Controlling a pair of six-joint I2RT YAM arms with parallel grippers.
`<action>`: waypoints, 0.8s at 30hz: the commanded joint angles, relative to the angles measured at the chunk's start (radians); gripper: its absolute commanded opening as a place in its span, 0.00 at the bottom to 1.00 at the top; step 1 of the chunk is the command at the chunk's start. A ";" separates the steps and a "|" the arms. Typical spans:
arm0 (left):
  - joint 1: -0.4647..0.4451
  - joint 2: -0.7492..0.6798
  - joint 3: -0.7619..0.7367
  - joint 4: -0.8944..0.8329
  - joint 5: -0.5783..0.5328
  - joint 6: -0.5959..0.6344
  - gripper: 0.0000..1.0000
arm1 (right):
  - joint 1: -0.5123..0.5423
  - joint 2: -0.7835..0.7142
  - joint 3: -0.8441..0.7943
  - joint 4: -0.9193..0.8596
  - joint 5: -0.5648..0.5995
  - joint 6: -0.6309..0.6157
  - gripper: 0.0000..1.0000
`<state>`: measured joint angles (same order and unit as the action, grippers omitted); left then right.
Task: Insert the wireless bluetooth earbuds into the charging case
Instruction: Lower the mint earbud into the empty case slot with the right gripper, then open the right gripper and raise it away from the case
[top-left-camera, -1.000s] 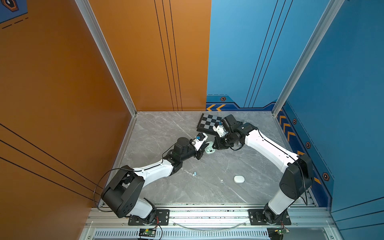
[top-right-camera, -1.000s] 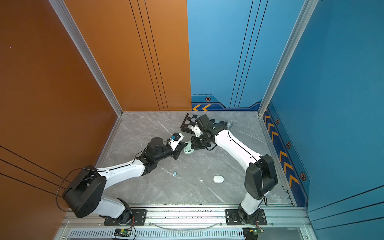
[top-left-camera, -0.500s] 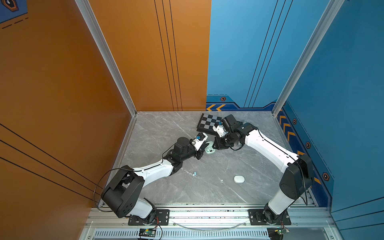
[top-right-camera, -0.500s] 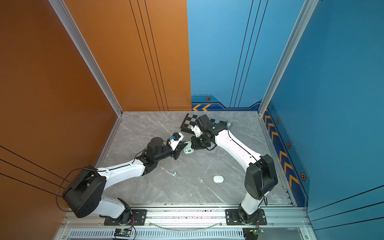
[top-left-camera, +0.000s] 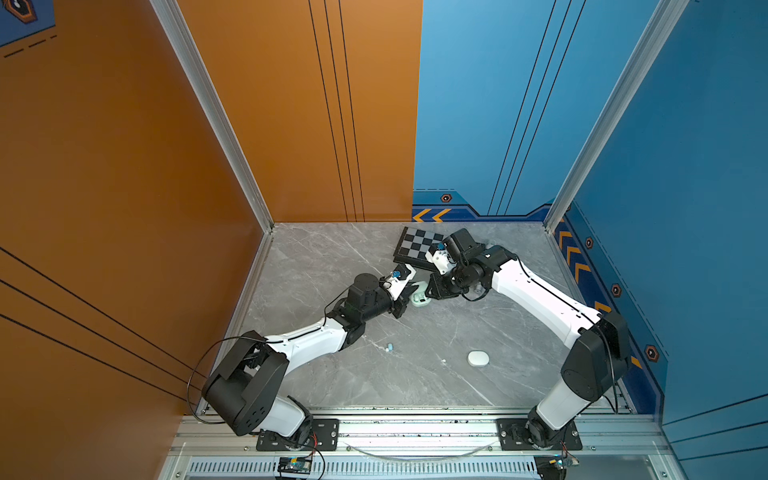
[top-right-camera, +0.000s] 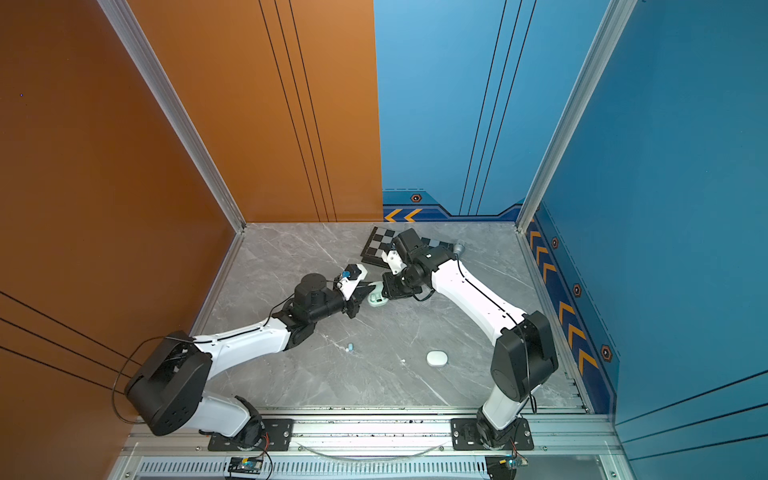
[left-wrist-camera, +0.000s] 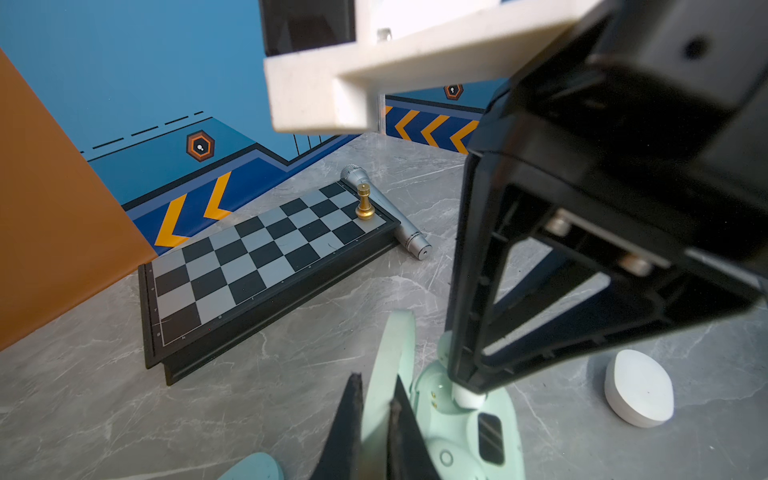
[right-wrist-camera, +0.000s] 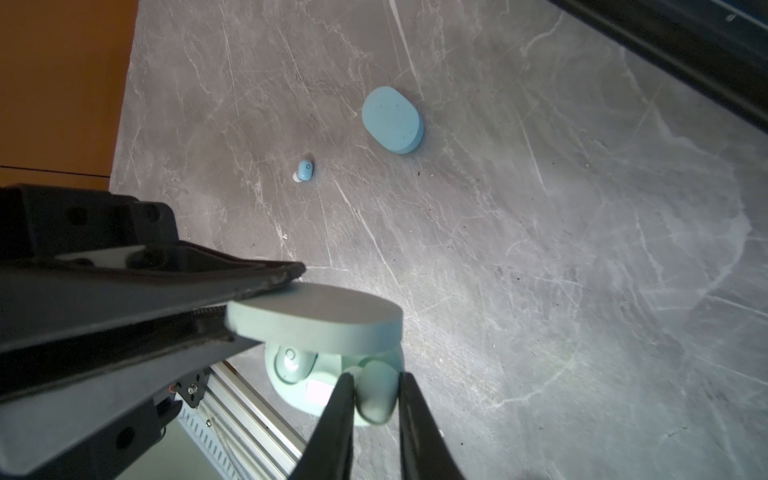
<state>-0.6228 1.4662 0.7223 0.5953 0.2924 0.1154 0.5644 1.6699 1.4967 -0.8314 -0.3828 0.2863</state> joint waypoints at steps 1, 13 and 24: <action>0.001 -0.009 0.032 0.029 0.003 0.008 0.00 | 0.002 -0.027 0.001 -0.040 -0.027 -0.023 0.25; -0.002 -0.004 0.034 0.029 0.007 0.008 0.00 | -0.016 -0.033 0.026 -0.036 -0.046 -0.031 0.35; -0.007 -0.007 0.022 0.029 0.000 0.030 0.00 | -0.092 -0.131 0.039 0.050 -0.073 0.077 0.35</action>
<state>-0.6228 1.4662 0.7296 0.5953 0.2920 0.1165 0.5056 1.6112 1.5009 -0.8188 -0.4458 0.3080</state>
